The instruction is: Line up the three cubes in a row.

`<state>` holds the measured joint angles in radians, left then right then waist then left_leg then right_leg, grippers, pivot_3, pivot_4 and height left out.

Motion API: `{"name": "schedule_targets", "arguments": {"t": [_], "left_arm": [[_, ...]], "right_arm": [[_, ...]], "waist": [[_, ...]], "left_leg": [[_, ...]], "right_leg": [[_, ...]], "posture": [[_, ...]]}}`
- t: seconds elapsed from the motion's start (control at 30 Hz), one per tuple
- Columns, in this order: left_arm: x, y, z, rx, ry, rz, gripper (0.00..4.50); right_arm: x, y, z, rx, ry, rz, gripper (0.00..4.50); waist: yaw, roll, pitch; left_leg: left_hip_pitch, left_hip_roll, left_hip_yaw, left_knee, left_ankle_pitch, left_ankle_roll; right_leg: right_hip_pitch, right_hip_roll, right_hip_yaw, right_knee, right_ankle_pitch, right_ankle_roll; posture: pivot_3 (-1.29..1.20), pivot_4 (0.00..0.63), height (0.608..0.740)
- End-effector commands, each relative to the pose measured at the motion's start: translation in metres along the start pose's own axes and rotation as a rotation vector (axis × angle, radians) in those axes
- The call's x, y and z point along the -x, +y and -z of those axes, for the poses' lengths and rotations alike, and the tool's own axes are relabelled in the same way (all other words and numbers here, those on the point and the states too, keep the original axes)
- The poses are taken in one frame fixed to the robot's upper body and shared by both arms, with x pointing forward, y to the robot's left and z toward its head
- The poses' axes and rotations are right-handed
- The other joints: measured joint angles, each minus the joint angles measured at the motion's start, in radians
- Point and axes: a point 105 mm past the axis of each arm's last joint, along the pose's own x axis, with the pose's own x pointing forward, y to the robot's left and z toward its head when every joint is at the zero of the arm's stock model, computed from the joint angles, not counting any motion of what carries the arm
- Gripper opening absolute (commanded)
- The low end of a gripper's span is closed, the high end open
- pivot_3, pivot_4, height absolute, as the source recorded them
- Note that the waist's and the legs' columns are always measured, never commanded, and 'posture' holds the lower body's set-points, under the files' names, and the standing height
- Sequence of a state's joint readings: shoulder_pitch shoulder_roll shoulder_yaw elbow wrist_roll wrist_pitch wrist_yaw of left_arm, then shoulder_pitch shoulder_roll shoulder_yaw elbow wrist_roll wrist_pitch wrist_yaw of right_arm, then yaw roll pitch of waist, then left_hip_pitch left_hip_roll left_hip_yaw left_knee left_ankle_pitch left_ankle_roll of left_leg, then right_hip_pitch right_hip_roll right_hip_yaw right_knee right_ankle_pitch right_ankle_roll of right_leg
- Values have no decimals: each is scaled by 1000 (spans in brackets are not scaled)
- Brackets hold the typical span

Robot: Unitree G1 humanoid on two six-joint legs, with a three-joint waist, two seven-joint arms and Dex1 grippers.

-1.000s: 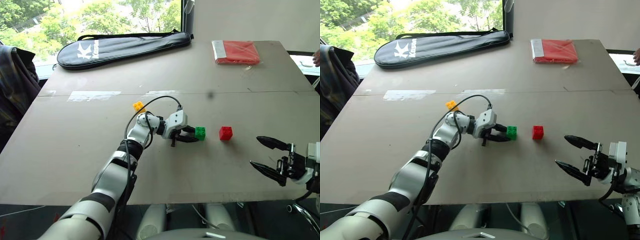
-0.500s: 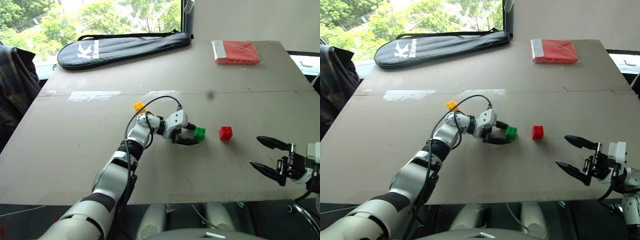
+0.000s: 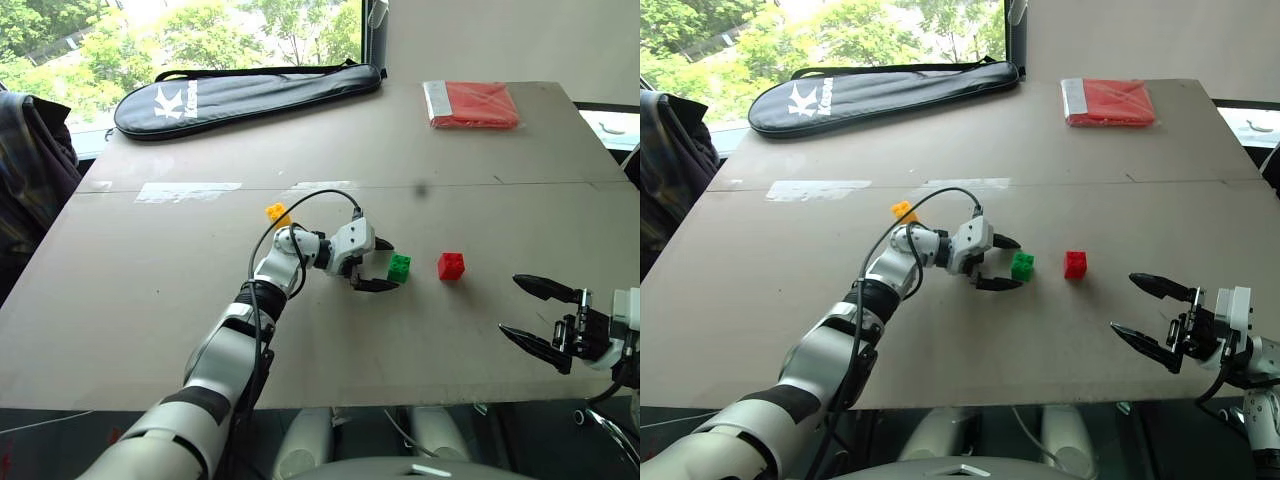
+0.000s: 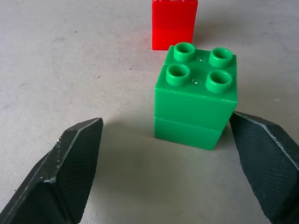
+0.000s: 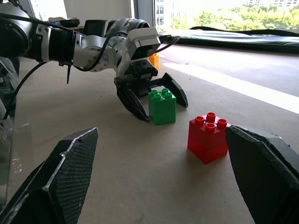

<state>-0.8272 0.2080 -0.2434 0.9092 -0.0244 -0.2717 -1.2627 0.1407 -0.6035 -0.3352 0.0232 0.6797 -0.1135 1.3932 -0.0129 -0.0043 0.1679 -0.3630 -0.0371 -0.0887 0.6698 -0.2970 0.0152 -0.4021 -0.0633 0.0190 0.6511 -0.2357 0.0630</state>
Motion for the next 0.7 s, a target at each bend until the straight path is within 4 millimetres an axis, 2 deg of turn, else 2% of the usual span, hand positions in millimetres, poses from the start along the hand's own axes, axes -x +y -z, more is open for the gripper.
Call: {"name": "schedule_targets", "arguments": {"t": [0.03, 0.7], "left_arm": [[-10, -6, -3, -19, -23, 6, 4413], [-21, 2, -1, 1, -12, -106, 4413]], "right_arm": [[2, -2, -6, 31, -10, 0, 4500], [3, 0, -4, 33, 15, -20, 4500]], "waist": [[2, 0, 0], [4, 0, 0]], "left_leg": [[0, 0, 0, 0, 0, 0], [1, -2, 0, 2, 0, 0]], "right_leg": [[0, 0, 0, 0, 0, 0], [0, -1, 0, 4, 0, 0]], "posture": [[0, 150, 740], [0, 150, 740]]}}
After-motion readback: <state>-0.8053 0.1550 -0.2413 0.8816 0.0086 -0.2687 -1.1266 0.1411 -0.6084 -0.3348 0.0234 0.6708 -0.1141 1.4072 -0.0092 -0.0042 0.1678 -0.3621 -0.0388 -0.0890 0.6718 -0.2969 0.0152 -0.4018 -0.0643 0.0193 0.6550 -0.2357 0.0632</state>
